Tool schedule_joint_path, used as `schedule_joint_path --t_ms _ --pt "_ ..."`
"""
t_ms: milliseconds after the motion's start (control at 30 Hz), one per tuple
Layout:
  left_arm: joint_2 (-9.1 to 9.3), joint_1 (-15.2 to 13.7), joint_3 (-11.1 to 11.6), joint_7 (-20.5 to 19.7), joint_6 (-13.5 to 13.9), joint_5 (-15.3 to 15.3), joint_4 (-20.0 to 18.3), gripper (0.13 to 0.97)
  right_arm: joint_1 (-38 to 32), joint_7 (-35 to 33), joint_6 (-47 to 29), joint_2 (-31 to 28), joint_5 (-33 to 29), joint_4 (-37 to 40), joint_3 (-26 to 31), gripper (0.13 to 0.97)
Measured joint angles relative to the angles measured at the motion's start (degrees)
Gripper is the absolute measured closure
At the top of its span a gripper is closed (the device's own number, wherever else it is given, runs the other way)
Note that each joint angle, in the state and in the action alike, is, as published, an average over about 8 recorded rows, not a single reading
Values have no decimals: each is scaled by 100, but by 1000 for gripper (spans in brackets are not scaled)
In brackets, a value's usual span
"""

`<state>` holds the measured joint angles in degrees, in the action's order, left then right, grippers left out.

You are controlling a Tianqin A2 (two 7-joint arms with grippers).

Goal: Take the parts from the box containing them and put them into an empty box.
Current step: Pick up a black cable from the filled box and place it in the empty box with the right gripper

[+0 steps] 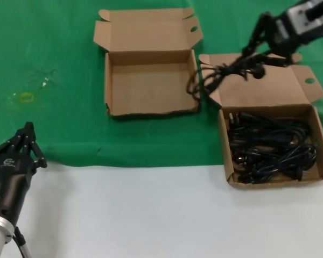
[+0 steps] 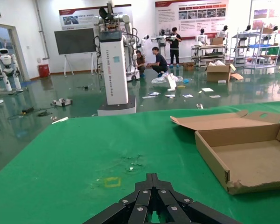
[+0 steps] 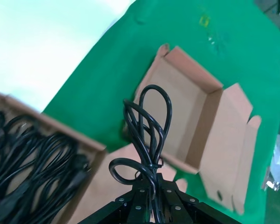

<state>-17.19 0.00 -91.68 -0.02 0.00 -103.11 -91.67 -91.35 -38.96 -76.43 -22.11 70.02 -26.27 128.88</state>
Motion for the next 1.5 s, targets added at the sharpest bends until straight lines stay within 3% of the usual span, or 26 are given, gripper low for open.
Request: schedule_joint_path --t_ms 367,600,1100,1300,1500 --pt "0 0 0 0 0 0 0 953 -542 -510 729 1117 121 1782 -129 922" --pt "0 0 0 0 0 0 0 953 -664 -600 1347 1582 193 2335 -241 922" --pt "0 0 0 0 0 0 0 953 -450 -396 2171 2135 368 2488 -292 922" --pt "0 0 0 0 0 0 0 953 -248 -278 2353 2195 822 2305 184 922" --pt "0 0 0 0 0 0 0 953 -44 -165 2541 2208 1665 2100 1038 922"
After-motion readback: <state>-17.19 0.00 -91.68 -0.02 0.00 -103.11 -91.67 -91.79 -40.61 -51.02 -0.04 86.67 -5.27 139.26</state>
